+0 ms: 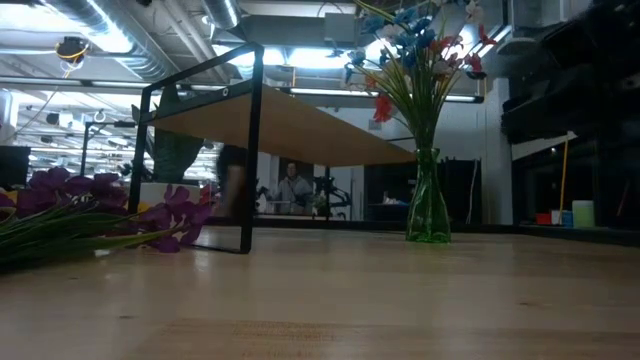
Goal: Pick and place flowers into a vace then onto a shelf
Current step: Put the purple flowers into the transparent vase
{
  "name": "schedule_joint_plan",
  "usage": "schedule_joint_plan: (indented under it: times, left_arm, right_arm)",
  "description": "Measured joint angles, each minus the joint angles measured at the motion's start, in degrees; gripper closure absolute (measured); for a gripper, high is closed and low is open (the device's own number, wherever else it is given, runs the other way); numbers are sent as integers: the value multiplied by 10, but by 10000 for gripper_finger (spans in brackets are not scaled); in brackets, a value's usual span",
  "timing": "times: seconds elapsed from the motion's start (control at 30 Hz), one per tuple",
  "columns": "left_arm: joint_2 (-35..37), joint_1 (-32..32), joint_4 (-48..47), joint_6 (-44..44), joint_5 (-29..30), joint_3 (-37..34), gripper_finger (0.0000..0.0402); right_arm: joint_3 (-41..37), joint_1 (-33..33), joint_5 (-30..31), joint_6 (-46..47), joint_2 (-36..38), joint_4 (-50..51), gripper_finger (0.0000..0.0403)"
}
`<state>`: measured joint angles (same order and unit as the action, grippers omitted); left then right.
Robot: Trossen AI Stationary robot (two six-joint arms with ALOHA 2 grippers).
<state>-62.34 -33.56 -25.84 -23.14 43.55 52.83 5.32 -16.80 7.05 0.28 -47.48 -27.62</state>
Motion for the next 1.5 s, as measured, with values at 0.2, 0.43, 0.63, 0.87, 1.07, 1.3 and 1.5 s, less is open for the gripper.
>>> schedule_joint_plan:
  times: [0.2,0.43,0.63,0.87,1.07,1.3,1.5]
  left_arm:
    - [-128,-31,-201,-175,-2,190,400]
    - [-283,-49,-381,-350,-53,372,400]
    - [-376,-59,-478,-471,-112,446,400]
    - [-407,-46,-515,-636,-191,453,400]
    - [-420,-39,-515,-694,-235,453,400]
    - [-422,-38,-516,-752,-242,453,400]
    - [-422,-40,-516,-791,-247,453,400]
  right_arm:
    - [0,-11,0,-8,0,1,401]
    - [0,-15,-1,-30,0,8,401]
    - [0,-15,-1,-42,0,33,401]
    - [0,-15,-1,-55,0,33,401]
    - [0,-15,-1,-67,0,33,401]
    - [0,-15,-1,-68,0,33,401]
    - [0,-15,-1,-54,0,33,400]
